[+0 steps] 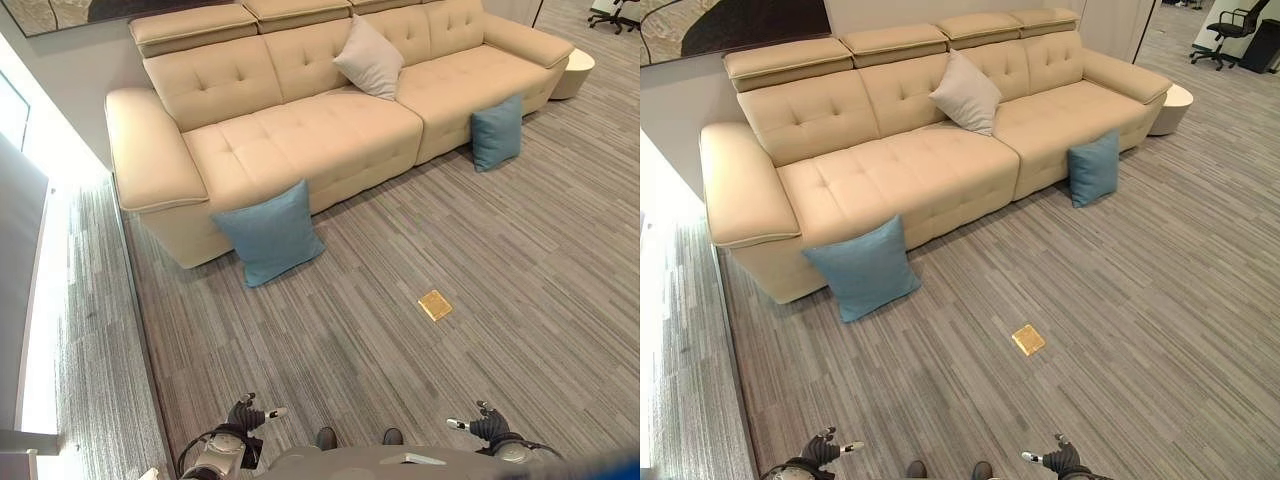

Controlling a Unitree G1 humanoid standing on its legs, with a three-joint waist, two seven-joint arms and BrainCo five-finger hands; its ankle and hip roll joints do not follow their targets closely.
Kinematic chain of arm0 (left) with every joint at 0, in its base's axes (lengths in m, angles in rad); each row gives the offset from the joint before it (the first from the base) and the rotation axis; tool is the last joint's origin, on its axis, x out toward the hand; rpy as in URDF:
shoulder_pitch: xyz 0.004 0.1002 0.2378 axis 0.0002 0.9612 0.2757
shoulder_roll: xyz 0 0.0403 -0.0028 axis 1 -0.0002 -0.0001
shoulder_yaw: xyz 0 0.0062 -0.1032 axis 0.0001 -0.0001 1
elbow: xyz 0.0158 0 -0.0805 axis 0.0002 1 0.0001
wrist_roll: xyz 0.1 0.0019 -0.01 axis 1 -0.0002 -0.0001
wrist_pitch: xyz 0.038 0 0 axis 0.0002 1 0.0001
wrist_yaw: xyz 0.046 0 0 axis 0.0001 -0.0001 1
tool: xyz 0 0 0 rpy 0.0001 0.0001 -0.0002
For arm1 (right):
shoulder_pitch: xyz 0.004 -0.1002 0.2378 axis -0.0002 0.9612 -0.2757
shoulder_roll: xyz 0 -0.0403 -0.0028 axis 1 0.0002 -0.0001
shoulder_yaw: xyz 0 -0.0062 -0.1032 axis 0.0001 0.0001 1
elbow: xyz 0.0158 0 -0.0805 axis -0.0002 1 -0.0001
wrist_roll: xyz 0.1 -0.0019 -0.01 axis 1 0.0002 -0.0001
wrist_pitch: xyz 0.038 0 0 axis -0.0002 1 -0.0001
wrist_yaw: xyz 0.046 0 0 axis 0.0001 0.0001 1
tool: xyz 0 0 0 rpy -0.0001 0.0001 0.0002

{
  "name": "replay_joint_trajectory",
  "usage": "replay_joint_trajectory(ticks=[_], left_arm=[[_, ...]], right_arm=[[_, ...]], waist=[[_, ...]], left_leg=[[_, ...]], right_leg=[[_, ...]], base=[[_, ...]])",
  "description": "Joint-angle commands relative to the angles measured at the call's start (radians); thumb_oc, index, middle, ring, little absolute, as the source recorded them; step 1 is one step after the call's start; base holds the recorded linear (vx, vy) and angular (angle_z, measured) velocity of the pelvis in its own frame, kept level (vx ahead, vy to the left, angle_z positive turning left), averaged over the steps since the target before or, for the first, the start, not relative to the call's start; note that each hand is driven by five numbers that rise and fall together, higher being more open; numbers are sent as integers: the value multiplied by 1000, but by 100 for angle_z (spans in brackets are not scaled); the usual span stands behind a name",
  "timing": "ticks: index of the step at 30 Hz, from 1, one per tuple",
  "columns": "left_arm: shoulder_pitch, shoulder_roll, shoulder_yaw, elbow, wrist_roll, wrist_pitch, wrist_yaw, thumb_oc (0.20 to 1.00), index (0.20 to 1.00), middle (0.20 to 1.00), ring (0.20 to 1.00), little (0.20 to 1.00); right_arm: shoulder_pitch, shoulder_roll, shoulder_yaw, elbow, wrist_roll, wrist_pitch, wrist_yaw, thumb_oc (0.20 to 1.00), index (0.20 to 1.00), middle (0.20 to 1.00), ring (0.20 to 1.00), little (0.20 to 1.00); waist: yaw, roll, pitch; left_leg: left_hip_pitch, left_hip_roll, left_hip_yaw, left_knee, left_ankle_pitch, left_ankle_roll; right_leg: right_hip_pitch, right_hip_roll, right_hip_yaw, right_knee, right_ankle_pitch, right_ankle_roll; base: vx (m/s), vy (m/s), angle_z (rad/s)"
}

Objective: Pick up all the scattered cushions and arrange them neatly on the sofa.

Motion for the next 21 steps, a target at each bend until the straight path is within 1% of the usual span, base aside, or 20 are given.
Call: replay_joint_trajectory(ticks=[1, 11, 16, 19, 21], left_arm=[[-76, -40, -27, 45, 13, -13, 8, 1000, 1000, 1000, 1000, 1000], [-74, -41, -23, 38, -3, -14, 2, 1000, 1000, 1000, 1000, 1000], [-69, -38, -18, 43, -10, -14, 3, 1000, 1000, 1000, 1000, 1000], [-69, -40, -21, 47, -20, -14, 4, 1000, 1000, 1000, 1000, 1000], [-76, -40, -25, 45, -25, -15, 5, 1000, 1000, 1000, 1000, 1000]], right_arm=[[-40, -25, 28, 30, -9, -10, -9, 1000, 1000, 1000, 1000, 1000], [-34, -24, 42, 27, -20, -10, -5, 1000, 1000, 1000, 1000, 1000], [-36, -24, 47, 24, -26, -9, -3, 1000, 1000, 1000, 1000, 1000], [-49, -30, 55, 19, -29, -9, -5, 1000, 1000, 1000, 1000, 1000], [-57, -34, 50, 18, -25, -10, -8, 1000, 1000, 1000, 1000, 1000]], waist=[[10, -4, 34], [14, -6, 36], [21, -7, 39], [37, -10, 54], [42, -13, 66]], left_leg=[[37, 32, 42, 11, -92, -54], [42, 34, 32, 11, -90, -57], [30, 38, 16, 11, -81, -61], [-1, 45, -20, 11, -54, -70], [-28, 45, -34, 33, -48, -74]], right_leg=[[51, -49, -41, 10, -98, 100], [58, -44, -45, 10, -105, 95], [50, -39, -49, 10, -109, 89], [40, -31, -72, 10, -119, 76], [36, -32, -86, 10, -122, 70]], base=[[0, 0, 0], [2, -21, 3], [-24, -50, 10], [-70, -87, 32], [-78, -48, 34]])
